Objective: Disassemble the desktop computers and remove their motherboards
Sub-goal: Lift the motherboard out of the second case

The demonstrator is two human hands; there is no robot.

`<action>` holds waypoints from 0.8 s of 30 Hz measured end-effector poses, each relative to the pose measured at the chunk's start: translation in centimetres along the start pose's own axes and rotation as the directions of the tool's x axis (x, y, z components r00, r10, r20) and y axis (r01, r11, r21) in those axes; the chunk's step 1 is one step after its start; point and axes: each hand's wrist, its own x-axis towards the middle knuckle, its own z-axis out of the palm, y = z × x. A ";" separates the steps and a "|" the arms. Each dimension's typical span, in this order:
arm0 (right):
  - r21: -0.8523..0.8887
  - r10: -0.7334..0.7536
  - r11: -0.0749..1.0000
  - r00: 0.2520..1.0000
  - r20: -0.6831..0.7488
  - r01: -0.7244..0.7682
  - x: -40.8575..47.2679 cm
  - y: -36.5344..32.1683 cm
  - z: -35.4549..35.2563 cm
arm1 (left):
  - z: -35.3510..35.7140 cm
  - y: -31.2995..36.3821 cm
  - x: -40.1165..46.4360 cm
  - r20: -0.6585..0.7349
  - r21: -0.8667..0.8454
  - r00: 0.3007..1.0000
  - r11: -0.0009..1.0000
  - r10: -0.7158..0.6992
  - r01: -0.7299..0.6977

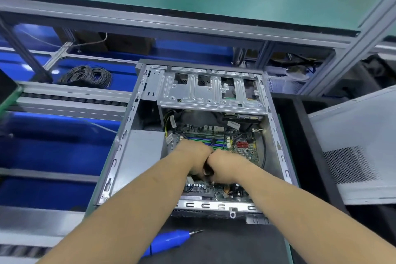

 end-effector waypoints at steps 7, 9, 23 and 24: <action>-0.109 -0.053 0.993 0.999 0.000 0.053 -0.6 -1.0 -0.5 | 0.2 -0.2 0.4 0.036 -0.013 0.999 1.000 -0.007 0.007; -0.128 -0.046 0.991 0.998 -0.048 0.039 -0.9 -0.7 -1.1 | 0.2 -0.1 0.3 0.040 -0.035 0.999 0.999 -0.004 0.005; 0.372 0.136 0.928 0.951 -0.277 -0.025 -0.8 2.8 -1.7 | 0.0 0.2 0.5 -0.034 0.052 0.998 0.997 -0.061 0.063; 0.385 0.128 0.923 0.952 -0.277 -0.012 -0.8 2.8 -1.7 | 0.0 0.2 0.4 -0.044 0.055 0.997 0.997 -0.056 0.058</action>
